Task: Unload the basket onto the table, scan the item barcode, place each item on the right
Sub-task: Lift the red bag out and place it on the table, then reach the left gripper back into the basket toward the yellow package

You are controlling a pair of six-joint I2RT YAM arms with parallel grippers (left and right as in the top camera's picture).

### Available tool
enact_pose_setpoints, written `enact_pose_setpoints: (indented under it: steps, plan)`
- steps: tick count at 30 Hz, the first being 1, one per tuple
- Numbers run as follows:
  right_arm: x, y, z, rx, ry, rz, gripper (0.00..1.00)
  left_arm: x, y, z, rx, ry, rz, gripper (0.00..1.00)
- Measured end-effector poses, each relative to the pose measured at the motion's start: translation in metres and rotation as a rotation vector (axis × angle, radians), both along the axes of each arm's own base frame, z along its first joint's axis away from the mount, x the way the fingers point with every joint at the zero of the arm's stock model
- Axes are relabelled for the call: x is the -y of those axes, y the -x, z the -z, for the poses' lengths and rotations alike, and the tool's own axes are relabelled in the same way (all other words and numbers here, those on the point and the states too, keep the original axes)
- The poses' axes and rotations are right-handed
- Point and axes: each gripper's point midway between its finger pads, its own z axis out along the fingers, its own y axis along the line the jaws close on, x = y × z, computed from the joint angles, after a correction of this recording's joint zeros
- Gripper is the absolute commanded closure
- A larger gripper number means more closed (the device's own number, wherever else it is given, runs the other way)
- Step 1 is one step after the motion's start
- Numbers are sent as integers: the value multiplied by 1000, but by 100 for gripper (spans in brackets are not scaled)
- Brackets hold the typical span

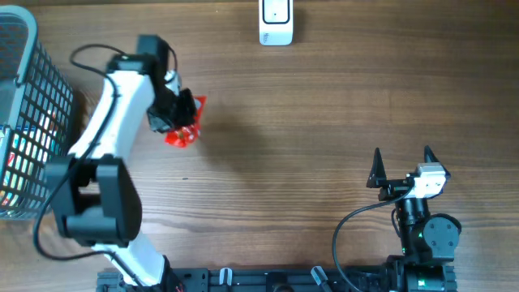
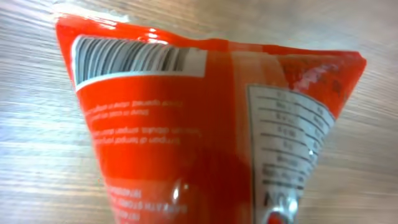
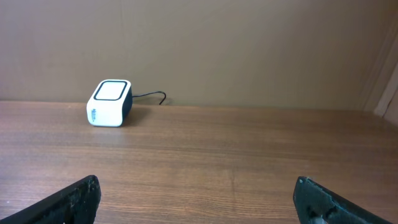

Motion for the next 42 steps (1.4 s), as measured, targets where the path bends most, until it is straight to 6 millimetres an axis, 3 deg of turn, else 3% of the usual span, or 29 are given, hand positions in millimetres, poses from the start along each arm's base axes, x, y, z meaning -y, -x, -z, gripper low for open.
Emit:
enact_pose_setpoints:
  steps: [2, 7, 9, 11, 16, 18, 21, 23, 25, 28, 32, 36, 42]
  plan:
    - [0, 0, 0, 0, 0, 0, 0, 1, 4, 11, -22, -14, 4, 0]
    - [0, 0, 0, 0, 0, 0, 0, -13, 8, 12, -42, -73, -16, 0]
    - [0, 0, 0, 0, 0, 0, 0, -24, 16, 4, -84, -98, -33, 0]
    - [0, 0, 0, 0, 0, 0, 0, -39, 9, -18, -73, -113, -70, 0]
    - [0, 0, 0, 1, 0, 0, 0, -76, -24, -112, 113, -122, -176, 0]
    - [0, 0, 0, 1, 0, 0, 0, -100, -35, -169, 265, -130, -242, 0]
    - [0, 0, 0, 2, 0, 0, 0, -133, -37, -237, 473, -158, -333, 0]
    - [0, 0, 0, 1, 0, 0, 0, -155, -33, -268, 574, -178, -391, 0]
    - [0, 0, 0, 2, 0, 0, 0, -192, -21, -295, 660, -215, -506, 0]
    - [0, 0, 0, 2, 0, 0, 0, -244, 4, -299, 659, -252, -690, 0]
    - [0, 0, 0, 2, 0, 0, 0, -325, 46, -276, 569, -305, -948, 0]
    - [0, 0, 0, 2, 0, 0, 0, -369, 76, -243, 449, -308, -1082, 0]
    - [0, 0, 0, 2, 0, 0, 0, -404, 86, -185, 275, -309, -1121, 1]
